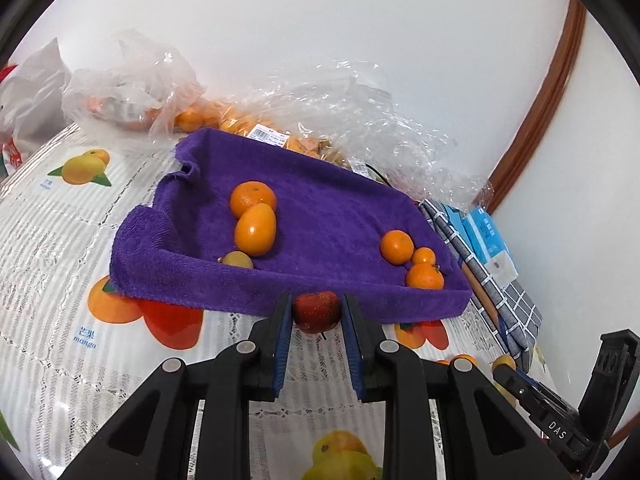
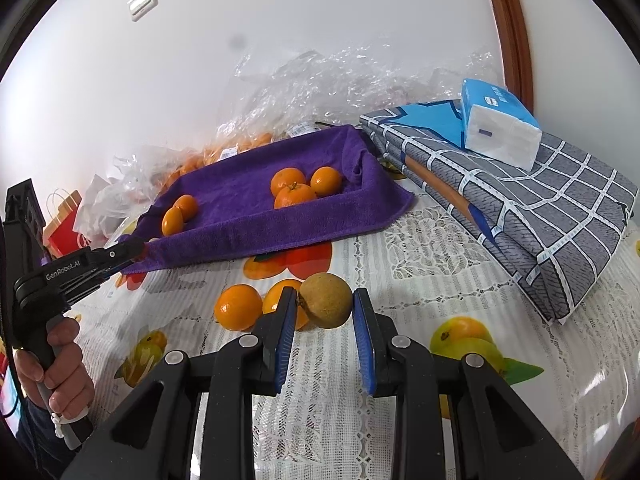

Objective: Organize fruits
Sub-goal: 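Carry both held fruits over the towel and open both tools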

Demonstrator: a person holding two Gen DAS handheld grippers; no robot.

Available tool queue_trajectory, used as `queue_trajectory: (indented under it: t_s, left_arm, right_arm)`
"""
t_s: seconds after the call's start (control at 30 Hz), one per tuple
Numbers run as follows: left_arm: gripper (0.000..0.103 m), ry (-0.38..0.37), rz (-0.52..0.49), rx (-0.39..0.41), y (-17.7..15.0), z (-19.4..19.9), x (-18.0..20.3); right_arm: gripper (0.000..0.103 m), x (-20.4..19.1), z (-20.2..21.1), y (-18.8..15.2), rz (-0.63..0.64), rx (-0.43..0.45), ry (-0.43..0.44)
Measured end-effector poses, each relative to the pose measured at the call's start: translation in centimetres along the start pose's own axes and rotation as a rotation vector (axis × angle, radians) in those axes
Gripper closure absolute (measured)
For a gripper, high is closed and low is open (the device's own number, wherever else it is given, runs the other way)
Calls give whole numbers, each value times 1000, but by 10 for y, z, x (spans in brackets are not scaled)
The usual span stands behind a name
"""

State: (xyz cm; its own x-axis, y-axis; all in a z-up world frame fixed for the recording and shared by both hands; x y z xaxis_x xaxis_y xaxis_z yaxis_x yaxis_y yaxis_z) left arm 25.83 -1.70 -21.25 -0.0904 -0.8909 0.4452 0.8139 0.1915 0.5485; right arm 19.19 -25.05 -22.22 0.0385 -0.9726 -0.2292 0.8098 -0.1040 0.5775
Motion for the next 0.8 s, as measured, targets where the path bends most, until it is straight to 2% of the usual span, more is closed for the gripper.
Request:
queue_trajectory:
  t_s: [0.2,0.53,0.7,0.8]
  left_arm:
    - [79,-9,39,5,3,1,-9]
    - [79,9,47,57,11,13,-12]
    - [79,1,45,119,25,33,-11]
    - [79,30,52,108,34,36,-22]
  right_arm:
    - [75,0,0,1,-7,3,31]
    - [75,-2,2,3,1,10,12]
    - [75,-15,4,19,41,27,-7]
    - [75,-24,2,35,57,21,-24]
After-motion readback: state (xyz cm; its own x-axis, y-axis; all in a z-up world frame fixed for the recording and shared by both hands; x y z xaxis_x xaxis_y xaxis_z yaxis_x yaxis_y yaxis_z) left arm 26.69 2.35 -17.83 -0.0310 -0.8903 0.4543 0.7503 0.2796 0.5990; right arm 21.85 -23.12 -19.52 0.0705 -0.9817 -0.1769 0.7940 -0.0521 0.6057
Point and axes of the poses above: each gripper's, at about its wrist camera, not at the fingertips, and z roughly against the way its jaws point, x to its right, y to its top, the point moved 10 cm from there along -z, roughly the way its jaws point, and after that the axes turned 11 degrees about -x, right-handed, at the moved point
